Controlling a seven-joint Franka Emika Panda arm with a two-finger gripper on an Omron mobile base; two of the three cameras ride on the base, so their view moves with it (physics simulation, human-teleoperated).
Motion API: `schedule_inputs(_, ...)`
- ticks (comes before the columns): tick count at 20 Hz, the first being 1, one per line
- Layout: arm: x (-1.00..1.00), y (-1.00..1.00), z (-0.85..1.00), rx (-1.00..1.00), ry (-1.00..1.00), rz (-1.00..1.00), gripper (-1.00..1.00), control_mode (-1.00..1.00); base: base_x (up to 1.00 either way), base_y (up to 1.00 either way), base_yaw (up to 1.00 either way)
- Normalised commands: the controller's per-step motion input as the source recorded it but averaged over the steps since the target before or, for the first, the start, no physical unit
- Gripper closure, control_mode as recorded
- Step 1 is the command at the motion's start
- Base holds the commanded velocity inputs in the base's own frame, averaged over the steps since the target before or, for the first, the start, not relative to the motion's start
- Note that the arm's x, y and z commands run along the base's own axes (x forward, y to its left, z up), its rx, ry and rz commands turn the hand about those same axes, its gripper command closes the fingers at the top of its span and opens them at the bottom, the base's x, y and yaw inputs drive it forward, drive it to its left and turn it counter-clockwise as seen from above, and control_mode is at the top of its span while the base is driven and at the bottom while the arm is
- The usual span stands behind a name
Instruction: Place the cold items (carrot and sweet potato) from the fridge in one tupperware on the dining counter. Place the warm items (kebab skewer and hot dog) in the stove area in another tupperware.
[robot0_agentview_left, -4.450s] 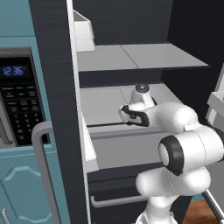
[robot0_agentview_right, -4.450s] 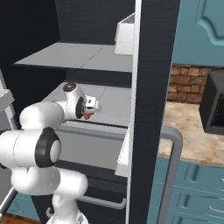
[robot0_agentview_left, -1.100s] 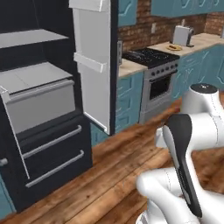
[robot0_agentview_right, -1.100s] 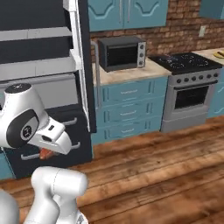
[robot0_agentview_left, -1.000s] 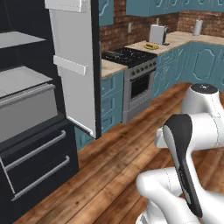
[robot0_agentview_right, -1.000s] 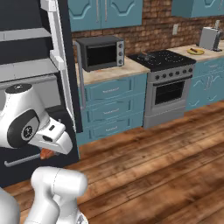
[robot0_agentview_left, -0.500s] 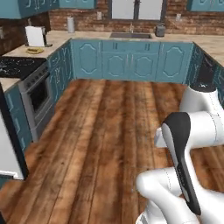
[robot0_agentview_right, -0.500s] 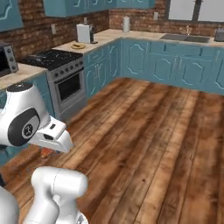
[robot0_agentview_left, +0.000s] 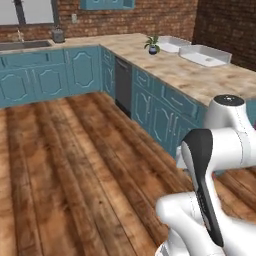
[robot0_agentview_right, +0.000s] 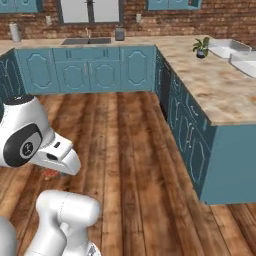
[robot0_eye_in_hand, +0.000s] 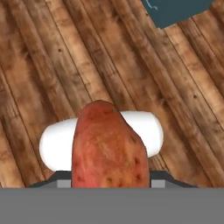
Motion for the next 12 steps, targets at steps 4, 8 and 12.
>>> schedule_inputs(4, 0.0, 0.0, 0.0, 0.0, 0.0, 0.0, 1.0, 1.0, 0.14, -1.0, -0.25)
schedule_inputs(8, 0.0, 0.0, 0.0, 0.0, 0.0, 0.0, 1.0, 1.0, 0.5, -1.0, -0.04)
schedule_inputs(12, 0.0, 0.0, 0.0, 0.0, 0.0, 0.0, 1.0, 1.0, 0.73, -1.0, 0.0)
